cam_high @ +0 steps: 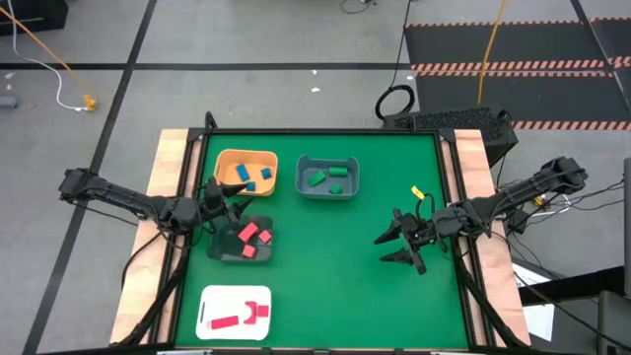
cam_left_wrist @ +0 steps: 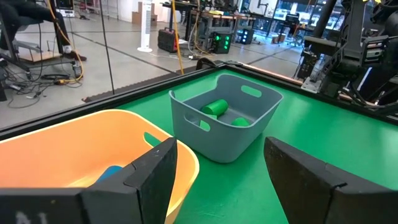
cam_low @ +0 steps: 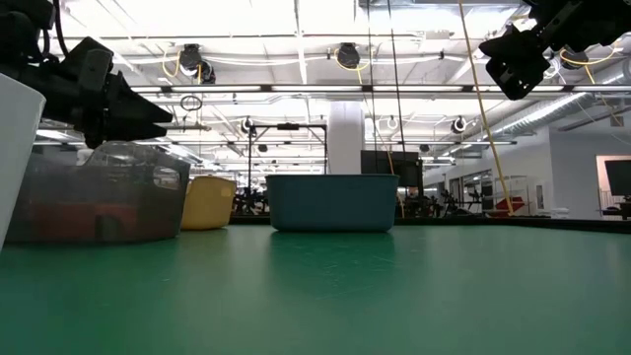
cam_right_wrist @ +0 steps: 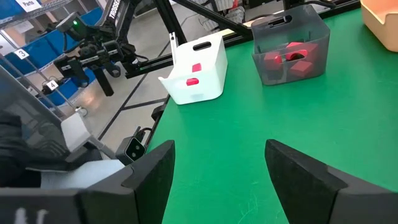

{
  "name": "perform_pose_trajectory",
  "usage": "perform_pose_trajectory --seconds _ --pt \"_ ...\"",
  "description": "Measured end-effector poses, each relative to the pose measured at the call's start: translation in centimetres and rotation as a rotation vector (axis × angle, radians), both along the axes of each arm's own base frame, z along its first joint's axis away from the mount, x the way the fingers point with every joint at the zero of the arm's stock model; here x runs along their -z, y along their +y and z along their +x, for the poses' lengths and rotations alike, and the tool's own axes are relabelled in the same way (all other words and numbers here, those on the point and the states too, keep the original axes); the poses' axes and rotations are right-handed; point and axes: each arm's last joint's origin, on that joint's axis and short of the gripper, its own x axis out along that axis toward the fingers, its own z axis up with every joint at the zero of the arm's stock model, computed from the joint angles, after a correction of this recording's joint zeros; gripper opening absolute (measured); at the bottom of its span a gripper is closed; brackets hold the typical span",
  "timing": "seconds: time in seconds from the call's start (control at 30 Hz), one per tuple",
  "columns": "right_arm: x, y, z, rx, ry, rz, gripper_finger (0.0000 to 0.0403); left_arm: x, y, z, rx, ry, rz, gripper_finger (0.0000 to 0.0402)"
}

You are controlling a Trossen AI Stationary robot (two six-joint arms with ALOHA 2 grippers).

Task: Sort & place blocks by color
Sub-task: Return to Home Position

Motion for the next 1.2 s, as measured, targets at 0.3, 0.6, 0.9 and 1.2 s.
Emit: perform_pose_trajectory --seconds 0.3,0.6,0.9,1.2 --pt "-1.2 -0.4 0.3 0.123 -0.168 -0.133 0.0242 0.0 0.0 0.0 0.0 0.0 0.0 0.0241" --pt "-1.8 -1.6 -2.1 0.269 -0.659 -0.44 0.0242 0.0 0.0 0.0 0.0 0.0 0.0 0.0241" --pt "0.5 -2.6 -4.9 0.308 -0.821 -0.393 0.0242 0.0 0.0 0.0 0.0 0.0 0.0 0.0241" --pt "0.3 -3.2 -5.4 0.336 -0.814 -0.424 0.0242 0.0 0.0 0.0 -0.001 0.0 0.0 0.0241"
